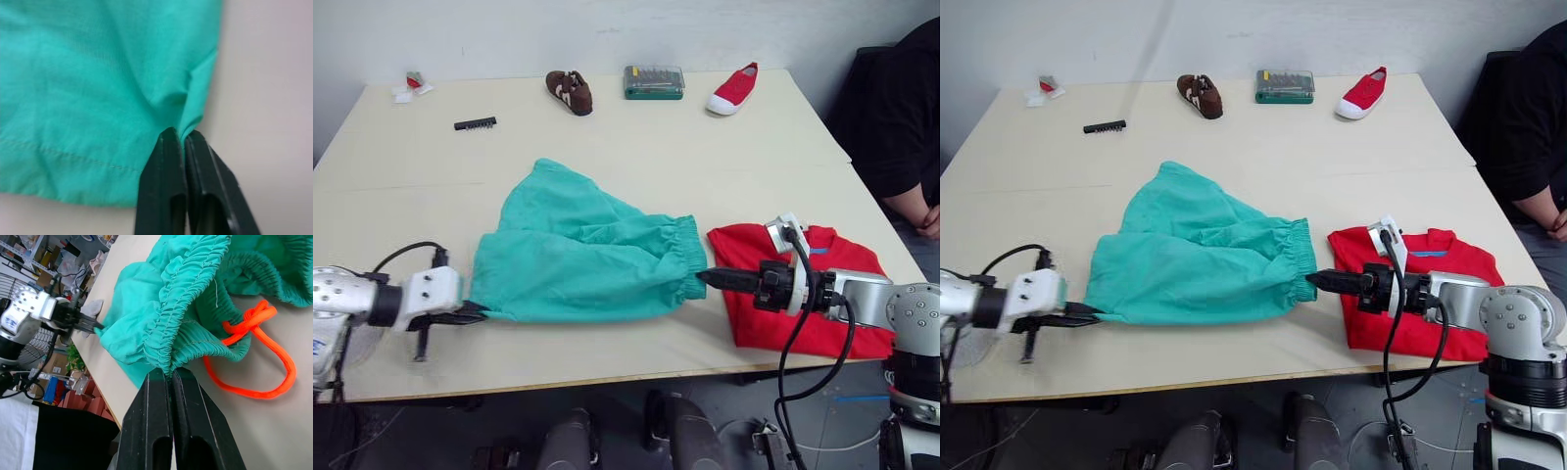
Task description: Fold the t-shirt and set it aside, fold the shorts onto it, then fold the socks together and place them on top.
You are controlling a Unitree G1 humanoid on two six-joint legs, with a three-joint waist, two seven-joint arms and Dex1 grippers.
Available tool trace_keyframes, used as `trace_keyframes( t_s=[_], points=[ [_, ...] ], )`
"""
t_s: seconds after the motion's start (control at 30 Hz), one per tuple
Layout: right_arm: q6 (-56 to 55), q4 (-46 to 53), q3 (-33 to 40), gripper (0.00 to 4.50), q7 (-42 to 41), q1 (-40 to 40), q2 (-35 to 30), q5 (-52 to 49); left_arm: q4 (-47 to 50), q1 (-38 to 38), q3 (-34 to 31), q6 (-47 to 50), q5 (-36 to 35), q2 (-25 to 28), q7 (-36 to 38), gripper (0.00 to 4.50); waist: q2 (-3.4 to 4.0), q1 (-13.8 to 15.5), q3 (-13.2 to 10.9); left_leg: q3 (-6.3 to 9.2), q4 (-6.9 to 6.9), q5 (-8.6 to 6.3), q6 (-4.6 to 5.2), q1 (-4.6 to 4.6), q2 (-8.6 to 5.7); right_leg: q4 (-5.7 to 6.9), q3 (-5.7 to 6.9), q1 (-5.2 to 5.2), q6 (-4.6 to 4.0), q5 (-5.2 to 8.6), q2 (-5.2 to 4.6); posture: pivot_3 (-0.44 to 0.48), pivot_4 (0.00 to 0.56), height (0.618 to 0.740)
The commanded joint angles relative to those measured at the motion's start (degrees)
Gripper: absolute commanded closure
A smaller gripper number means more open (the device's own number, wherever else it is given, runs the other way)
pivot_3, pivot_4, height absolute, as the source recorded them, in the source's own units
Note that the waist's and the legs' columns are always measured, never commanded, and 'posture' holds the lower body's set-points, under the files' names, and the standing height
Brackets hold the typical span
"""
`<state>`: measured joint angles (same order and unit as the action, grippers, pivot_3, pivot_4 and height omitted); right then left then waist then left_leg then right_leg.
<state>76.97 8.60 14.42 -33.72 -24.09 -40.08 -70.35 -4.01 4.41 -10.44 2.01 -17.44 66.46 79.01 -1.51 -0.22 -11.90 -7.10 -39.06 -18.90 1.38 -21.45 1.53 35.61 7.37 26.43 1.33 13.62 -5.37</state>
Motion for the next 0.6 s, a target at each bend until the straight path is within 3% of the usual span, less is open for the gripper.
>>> trace_keyframes(
  t_s=[0.03,0.17,0.3,0.4,0.43,0.6],
  points=[
    [-0.94,-1.07,1.75,4.5,-1.24,-0.21,-1.29,0.57,1.71,-2.5,-3.36,2.46,-3.46,3.09,5.36,4.45,0.01,0.03,0.0,0.0,0.0,-0.01,-0.01,0.0,0.0,0.0,0.0,-0.01,0.0,0.0,0.0,0.0,0.15,0.74],
    [-5.96,0.76,-0.72,4.5,-1.98,1.06,-1.9,6.71,2.26,-1.23,-0.36,0.68,-1.01,0.76,3.16,4.45,0.06,0.25,-0.03,0.01,0.0,-0.04,0.04,-0.01,-0.01,-0.01,0.0,-0.01,0.0,0.0,0.0,0.0,0.15,0.74],
    [-20.16,10.48,-8.07,4.5,-5.52,7.6,-8.08,22.48,4.42,-0.22,2.28,0.97,-0.27,-2.19,1.37,4.45,0.15,0.52,-0.07,0.01,0.01,-0.05,0.03,-0.05,-0.03,-0.03,0.0,0.0,0.01,0.01,-0.01,0.0,0.15,0.74],
    [-29.78,14.01,-9.7,4.5,-8.31,13.2,-12.25,31.13,4.3,0.39,2.74,0.67,0.11,-2.5,1.32,4.45,0.13,0.38,-0.07,-0.02,0.0,0.0,-0.17,-0.09,-0.03,-0.09,0.01,0.0,0.05,0.01,0.04,0.0,0.15,0.74],
    [-31.77,15.18,-8.91,4.0,-9.26,15.33,-13.33,32.49,4.21,0.7,2.99,0.63,0.14,-2.58,1.3,4.5,0.13,0.31,-0.07,-0.03,0.0,0.0,-0.17,-0.08,-0.04,-0.1,0.0,0.0,0.08,0.02,0.04,0.0,0.15,0.74],
    [-39.81,20.71,-1.27,2.45,-11.63,24.8,-14.7,36.39,3.24,1.89,3.95,-0.19,0.51,-2.88,1.76,4.5,0.13,0.31,-0.07,-0.04,0.0,-0.01,-0.22,-0.04,0.01,-0.1,-0.01,-0.01,0.09,0.02,0.1,0.0,0.15,0.74]
  ],
)
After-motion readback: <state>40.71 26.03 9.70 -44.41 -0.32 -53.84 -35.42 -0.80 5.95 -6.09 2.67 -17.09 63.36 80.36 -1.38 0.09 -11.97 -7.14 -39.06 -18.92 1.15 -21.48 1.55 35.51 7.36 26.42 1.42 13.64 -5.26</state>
